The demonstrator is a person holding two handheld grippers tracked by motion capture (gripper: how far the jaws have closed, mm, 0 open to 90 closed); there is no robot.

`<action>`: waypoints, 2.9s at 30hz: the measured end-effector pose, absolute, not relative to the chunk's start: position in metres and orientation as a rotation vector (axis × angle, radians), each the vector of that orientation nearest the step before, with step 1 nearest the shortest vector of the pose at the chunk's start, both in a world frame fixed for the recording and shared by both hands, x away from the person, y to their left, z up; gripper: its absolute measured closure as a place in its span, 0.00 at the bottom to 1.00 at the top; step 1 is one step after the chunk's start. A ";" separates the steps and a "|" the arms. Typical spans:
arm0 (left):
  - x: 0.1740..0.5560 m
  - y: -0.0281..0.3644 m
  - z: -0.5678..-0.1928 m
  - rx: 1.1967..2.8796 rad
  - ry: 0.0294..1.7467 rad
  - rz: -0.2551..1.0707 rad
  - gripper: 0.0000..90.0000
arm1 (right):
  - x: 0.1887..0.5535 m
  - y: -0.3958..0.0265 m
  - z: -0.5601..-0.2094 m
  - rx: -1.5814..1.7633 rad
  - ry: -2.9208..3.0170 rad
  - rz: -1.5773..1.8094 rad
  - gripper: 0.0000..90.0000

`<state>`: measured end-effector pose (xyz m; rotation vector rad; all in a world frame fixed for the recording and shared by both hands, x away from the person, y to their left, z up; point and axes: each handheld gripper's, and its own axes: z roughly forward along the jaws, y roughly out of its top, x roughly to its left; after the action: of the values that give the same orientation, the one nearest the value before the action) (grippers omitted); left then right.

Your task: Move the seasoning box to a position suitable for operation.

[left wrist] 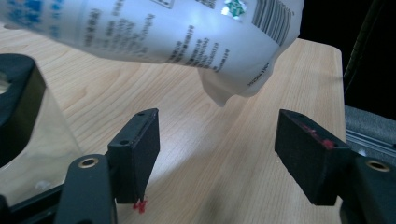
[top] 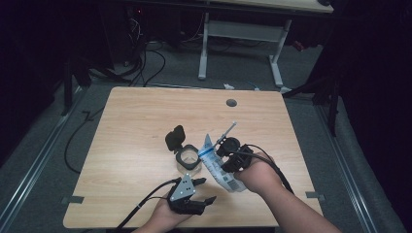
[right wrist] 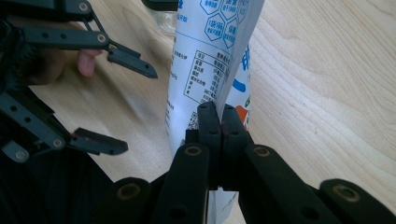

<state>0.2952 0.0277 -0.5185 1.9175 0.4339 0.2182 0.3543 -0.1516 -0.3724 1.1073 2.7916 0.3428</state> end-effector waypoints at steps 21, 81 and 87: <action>0.307 -0.009 -0.520 1.950 0.447 0.223 0.34 | 0.357 -0.136 -0.364 1.083 2.800 0.402 1.00; 0.289 0.007 -0.510 1.906 0.457 0.373 0.53 | 0.369 -0.108 -0.355 1.001 2.820 0.329 1.00; 0.289 0.009 -0.509 1.897 0.460 0.372 0.53 | 0.370 -0.106 -0.353 0.999 2.820 0.339 1.00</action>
<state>0.2892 0.0094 -0.5086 1.8973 0.4598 0.3718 0.3701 -0.1058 -0.3533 0.9995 2.8203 0.3393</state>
